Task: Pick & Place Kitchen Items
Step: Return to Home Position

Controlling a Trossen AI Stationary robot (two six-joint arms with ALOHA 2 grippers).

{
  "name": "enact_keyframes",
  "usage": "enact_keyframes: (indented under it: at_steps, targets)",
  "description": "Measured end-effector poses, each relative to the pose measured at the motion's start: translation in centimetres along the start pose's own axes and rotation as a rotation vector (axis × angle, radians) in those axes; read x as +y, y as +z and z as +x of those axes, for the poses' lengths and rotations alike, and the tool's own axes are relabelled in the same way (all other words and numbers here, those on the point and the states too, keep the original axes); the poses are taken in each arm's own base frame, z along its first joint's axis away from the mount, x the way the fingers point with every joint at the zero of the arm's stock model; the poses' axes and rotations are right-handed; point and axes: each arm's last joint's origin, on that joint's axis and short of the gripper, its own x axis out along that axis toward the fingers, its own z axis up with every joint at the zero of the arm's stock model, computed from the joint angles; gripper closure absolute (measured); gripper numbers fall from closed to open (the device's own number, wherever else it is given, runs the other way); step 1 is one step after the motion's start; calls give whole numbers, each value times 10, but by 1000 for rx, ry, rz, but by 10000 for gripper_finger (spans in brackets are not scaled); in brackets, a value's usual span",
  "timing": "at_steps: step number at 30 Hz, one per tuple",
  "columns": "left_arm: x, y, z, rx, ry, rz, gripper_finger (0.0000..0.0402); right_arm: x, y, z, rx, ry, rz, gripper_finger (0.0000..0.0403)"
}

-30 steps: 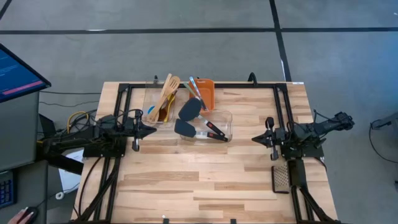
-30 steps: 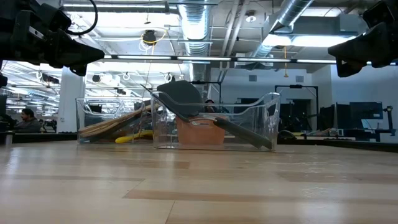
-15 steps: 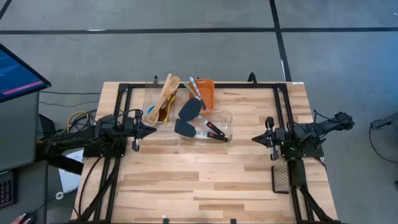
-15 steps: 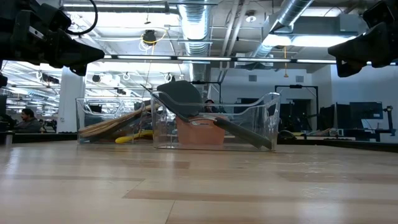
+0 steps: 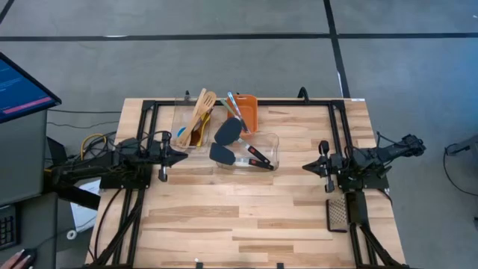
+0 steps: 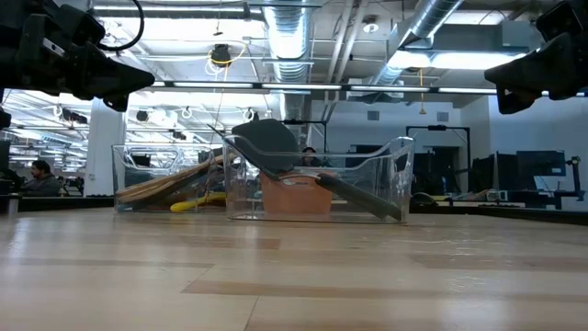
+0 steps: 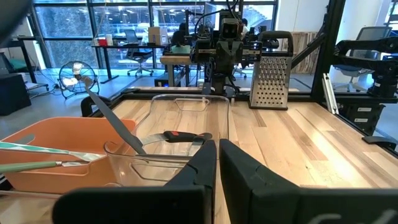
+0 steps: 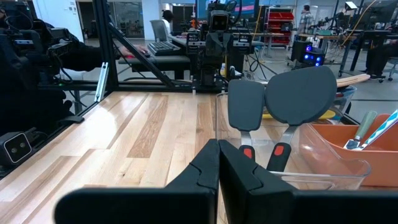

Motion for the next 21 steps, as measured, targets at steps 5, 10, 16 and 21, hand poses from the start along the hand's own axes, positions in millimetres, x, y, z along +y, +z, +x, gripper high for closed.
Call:
enact_keyframes:
  at_steps: [5,10,16,21]
  targets:
    - [0,0,0,0,0,0,394,0,0,0,0,0,0,403]
    - [0,0,0,-2,0,0,394,0,0,0,0,0,0,403]
    - [0,1,0,-8,0,1,394,0,0,0,0,0,0,403]
    - [0,1,0,-9,0,1,394,0,0,0,0,0,0,403]
